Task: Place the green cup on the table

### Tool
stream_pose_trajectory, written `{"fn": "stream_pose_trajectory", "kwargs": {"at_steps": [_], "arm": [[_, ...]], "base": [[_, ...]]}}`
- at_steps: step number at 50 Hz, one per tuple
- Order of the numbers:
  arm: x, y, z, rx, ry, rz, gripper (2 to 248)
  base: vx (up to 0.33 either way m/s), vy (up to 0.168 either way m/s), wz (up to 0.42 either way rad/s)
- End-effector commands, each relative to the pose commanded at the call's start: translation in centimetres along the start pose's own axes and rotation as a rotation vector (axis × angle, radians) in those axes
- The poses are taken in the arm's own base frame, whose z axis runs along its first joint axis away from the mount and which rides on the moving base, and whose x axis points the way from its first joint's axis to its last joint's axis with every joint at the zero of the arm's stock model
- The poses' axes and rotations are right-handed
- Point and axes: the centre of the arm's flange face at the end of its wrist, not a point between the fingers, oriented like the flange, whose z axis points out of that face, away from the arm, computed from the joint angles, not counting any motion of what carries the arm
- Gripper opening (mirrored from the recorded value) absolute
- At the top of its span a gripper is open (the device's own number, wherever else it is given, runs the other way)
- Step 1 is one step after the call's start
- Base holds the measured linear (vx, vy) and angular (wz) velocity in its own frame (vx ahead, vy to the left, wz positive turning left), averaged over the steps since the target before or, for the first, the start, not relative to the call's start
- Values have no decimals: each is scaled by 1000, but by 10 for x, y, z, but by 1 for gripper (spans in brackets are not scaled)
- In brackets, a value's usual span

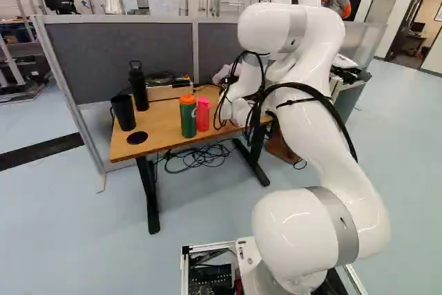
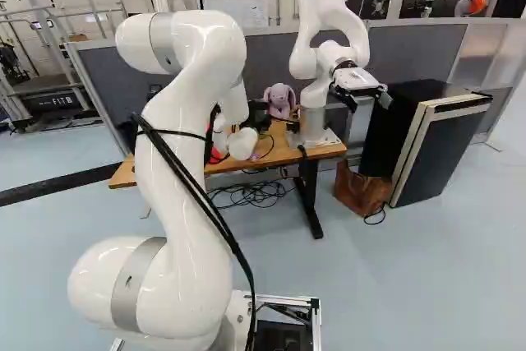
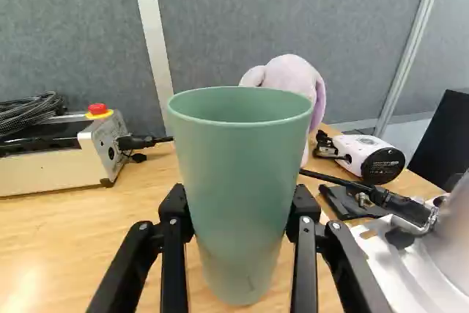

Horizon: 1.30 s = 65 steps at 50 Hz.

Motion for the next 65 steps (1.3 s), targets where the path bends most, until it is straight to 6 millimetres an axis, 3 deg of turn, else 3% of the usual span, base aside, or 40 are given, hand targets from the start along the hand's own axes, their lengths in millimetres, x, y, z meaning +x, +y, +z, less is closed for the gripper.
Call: {"fn": "stream_pose_trajectory", "kwargs": {"at_steps": [21,22,26,27,32,33,37,38,47,65], "arm": [[-20,0,3,0,-28,0,130],[-20,0,3,0,-28,0,160],[-21,0,3,0,-29,0,160],[-21,0,3,0,-29,0,193],[-21,0,3,0,-29,0,193],[-21,0,3,0,-29,0,228],[-21,0,3,0,-29,0,228],[-21,0,3,0,-29,0,247],[-13,0,-5,0,-26,0,247],[10,0,-43,0,-28,0,247]], "base": [[0,0,0],[0,0,0],[0,0,0],[0,0,0],[0,0,0],[0,0,0],[0,0,0],[0,0,0],[0,0,0],[0,0,0]]}}
